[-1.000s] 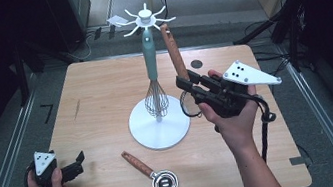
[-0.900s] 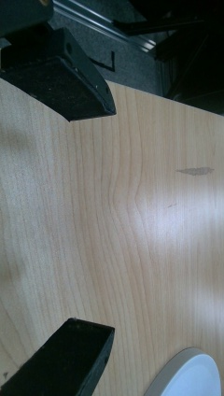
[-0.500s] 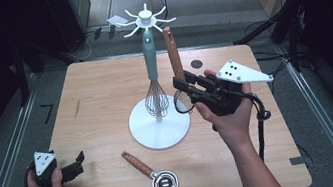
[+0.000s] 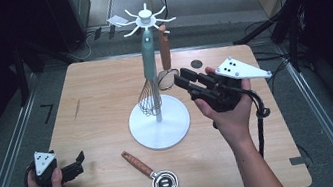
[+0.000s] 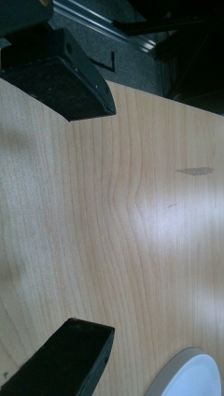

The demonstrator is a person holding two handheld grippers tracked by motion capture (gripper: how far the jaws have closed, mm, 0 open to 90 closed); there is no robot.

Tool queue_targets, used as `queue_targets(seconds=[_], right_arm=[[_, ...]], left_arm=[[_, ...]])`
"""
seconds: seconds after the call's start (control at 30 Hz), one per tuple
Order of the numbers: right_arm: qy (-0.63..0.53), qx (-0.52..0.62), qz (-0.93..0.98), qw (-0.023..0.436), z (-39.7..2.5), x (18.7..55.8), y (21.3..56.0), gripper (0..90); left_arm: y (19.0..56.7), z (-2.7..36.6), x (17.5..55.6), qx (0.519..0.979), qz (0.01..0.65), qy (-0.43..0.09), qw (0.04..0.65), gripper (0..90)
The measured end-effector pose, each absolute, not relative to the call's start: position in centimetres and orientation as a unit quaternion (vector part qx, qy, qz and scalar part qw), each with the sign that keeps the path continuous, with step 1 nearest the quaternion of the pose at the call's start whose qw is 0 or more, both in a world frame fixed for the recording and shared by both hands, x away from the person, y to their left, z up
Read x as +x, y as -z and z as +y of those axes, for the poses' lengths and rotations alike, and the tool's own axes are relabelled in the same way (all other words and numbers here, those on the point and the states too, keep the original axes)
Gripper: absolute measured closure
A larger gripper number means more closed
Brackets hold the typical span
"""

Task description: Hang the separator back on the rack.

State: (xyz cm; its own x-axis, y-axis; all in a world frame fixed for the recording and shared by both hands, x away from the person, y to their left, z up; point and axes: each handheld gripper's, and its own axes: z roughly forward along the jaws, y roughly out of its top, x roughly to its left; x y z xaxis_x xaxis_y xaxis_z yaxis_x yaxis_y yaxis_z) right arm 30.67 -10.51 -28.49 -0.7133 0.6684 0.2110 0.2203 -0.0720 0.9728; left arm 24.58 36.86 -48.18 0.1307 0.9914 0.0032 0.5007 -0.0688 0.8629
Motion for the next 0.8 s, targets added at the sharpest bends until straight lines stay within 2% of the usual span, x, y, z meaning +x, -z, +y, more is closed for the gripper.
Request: queue_targets(seconds=[0.17, 0.2, 0.43, 0.8], right_arm=[[-0.650, 0.341, 0.653, 0.186, -10.8, 30.8, 27.9, 89.3], [-0.649, 0.342, 0.653, 0.190, -10.8, 30.8, 27.7, 90.0], [-0.652, 0.334, 0.634, 0.248, -10.3, 31.4, 26.4, 90.0], [-0.664, 0.320, 0.621, 0.267, -8.7, 32.8, 23.9, 90.0]], left_arm=[[48.2, 36.8, 24.6, 0.653, 0.571, -0.330, 0.373, 0.0], [48.2, 36.9, 24.6, 0.653, 0.571, -0.330, 0.373, 0.0], [48.2, 36.8, 24.6, 0.653, 0.572, -0.329, 0.371, 0.0], [48.2, 36.8, 24.6, 0.654, 0.571, -0.329, 0.372, 0.0]])
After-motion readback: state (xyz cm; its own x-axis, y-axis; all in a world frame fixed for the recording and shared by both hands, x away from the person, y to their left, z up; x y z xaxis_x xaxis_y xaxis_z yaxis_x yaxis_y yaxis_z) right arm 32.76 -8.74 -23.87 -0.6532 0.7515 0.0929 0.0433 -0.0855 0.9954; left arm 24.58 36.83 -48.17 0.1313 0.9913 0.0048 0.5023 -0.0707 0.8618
